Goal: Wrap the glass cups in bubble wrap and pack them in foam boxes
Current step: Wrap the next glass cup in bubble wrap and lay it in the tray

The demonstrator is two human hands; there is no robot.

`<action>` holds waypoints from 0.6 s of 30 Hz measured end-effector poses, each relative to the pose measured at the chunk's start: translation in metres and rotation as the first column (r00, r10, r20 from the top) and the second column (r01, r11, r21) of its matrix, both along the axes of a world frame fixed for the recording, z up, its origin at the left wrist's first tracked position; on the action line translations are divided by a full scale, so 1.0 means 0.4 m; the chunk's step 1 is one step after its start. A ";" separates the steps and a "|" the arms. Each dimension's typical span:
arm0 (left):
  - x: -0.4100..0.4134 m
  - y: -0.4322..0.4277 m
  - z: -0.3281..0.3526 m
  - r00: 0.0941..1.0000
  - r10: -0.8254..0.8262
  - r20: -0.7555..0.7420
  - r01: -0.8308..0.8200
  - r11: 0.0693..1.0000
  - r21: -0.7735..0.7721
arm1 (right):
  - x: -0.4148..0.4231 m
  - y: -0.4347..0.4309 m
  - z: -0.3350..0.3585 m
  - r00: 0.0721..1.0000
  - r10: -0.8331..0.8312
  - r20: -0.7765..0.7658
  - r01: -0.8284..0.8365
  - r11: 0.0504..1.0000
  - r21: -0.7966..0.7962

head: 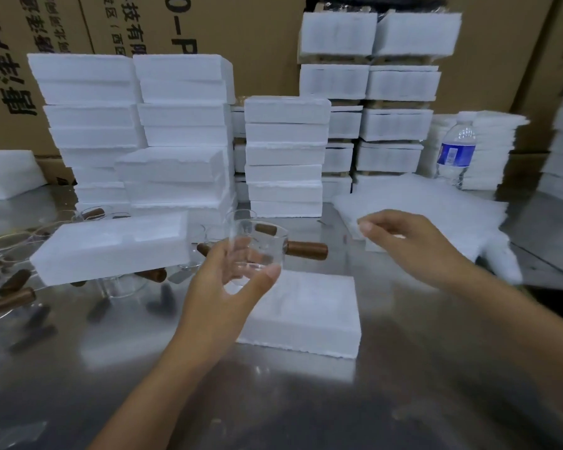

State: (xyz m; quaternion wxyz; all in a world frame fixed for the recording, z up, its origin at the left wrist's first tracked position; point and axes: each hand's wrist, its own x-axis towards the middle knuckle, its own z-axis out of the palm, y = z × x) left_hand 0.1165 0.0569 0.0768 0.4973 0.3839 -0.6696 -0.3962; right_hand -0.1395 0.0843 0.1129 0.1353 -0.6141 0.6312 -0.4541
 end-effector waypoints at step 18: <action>-0.001 -0.026 -0.019 0.965 0.252 -0.067 -0.241 0.960 0.145 | -0.263 -0.066 -0.100 0.449 -0.507 -0.736 0.688 0.722 -0.078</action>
